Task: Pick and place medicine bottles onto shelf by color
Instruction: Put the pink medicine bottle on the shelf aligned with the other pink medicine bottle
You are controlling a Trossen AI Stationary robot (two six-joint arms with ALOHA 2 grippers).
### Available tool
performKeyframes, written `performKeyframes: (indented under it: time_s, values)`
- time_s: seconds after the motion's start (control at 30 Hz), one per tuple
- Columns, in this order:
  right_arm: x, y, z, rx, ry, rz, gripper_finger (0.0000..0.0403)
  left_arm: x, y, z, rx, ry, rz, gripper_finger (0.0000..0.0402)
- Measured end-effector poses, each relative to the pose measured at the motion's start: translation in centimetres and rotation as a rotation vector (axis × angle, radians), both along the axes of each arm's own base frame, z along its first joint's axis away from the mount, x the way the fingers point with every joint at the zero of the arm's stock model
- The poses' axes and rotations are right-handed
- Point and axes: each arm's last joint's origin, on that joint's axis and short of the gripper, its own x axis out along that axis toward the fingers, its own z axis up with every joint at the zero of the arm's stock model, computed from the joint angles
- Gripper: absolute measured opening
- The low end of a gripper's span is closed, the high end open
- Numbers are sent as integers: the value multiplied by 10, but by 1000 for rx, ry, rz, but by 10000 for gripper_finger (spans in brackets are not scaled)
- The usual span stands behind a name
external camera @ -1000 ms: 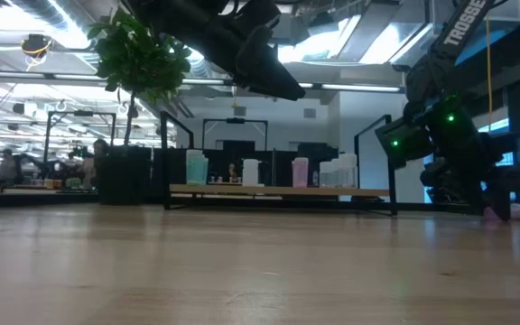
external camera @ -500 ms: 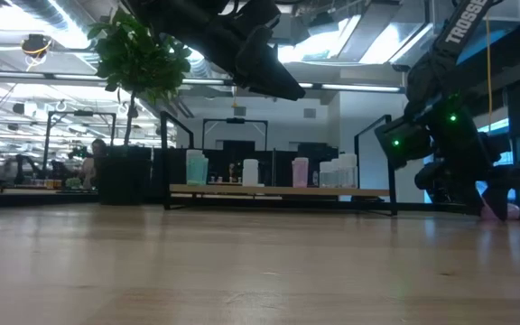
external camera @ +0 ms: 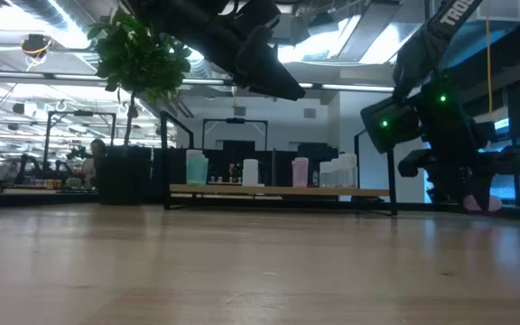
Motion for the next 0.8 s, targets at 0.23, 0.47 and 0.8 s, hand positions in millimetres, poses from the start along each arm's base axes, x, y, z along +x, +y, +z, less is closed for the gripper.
performKeyframes:
  time_s: [0.23, 0.47, 0.8]
  values:
    - [14, 16, 13, 49, -12, 61, 112, 0, 0, 0, 0, 0, 0, 194]
    - [29, 35, 28, 62, -37, 143, 112, 0, 0, 0, 0, 0, -1, 194]
    - [46, 66, 45, 87, -97, 253, 112, 0, 0, 0, 0, 0, -1, 194]
